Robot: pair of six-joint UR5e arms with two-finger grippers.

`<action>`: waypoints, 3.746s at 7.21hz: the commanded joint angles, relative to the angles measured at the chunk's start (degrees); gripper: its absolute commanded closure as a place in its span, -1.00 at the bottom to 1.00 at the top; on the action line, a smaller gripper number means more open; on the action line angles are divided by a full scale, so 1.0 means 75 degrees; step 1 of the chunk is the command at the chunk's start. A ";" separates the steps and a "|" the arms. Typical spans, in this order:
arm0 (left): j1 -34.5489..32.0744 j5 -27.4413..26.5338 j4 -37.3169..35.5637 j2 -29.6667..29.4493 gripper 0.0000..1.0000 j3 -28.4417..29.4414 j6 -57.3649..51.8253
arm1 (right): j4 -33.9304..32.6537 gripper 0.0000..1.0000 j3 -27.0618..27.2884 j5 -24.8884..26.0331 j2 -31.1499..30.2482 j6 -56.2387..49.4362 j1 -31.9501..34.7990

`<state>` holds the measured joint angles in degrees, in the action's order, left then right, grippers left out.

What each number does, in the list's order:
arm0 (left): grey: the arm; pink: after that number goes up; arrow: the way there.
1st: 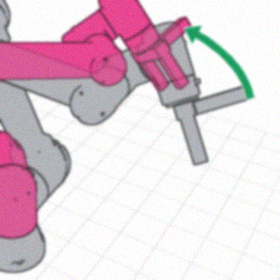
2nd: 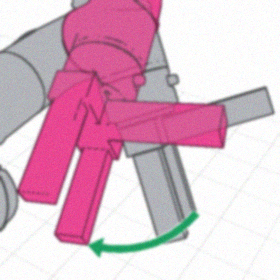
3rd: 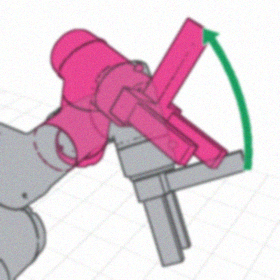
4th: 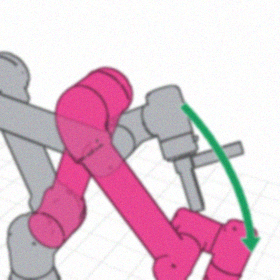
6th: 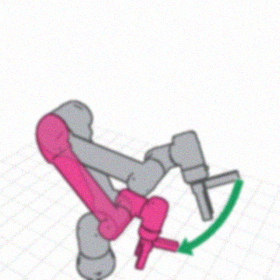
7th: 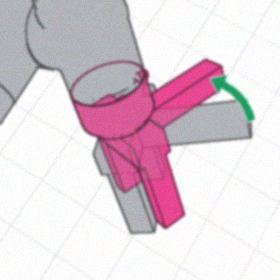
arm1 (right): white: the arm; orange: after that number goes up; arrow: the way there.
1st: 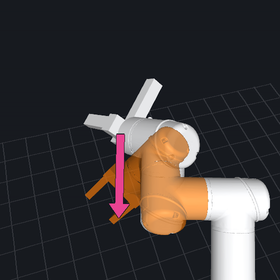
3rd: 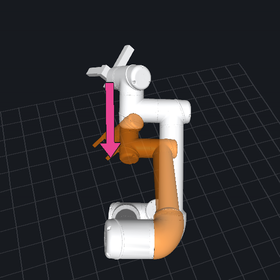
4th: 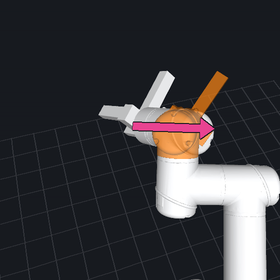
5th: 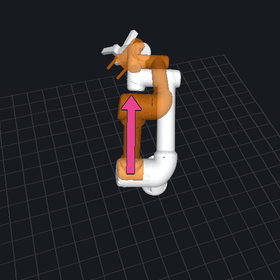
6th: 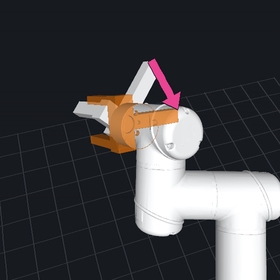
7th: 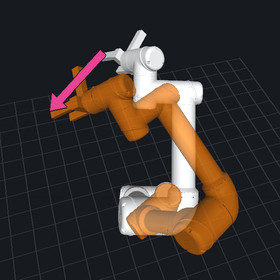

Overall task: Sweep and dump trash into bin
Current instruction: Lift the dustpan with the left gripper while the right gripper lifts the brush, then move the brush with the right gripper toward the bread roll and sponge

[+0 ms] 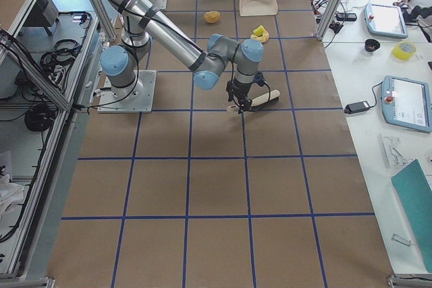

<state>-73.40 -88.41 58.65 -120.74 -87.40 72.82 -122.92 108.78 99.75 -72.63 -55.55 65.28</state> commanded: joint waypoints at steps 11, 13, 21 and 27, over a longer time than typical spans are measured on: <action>-0.1097 -0.0844 -0.0707 0.0256 1.00 -0.0019 0.0237 | 0.1539 0.96 -0.0078 -0.0023 -0.0897 0.3299 0.1172; -0.1369 -0.0857 -0.0590 0.0115 1.00 -0.0031 0.0732 | 0.2102 1.00 -0.0055 -0.0092 -0.1119 0.4260 0.1617; -0.1451 -0.1417 -0.0683 -0.0343 1.00 0.0098 0.1354 | 0.1553 1.00 -0.0778 -0.1839 0.0119 1.0203 0.5204; -0.1932 -0.2580 -0.0683 -0.0530 1.00 0.0426 0.1330 | 0.1565 1.00 -0.1062 -0.2518 0.0251 1.0394 0.5347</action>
<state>-87.64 -107.38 53.54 -124.36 -84.83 82.63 -111.18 101.31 82.47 -70.91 22.19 105.24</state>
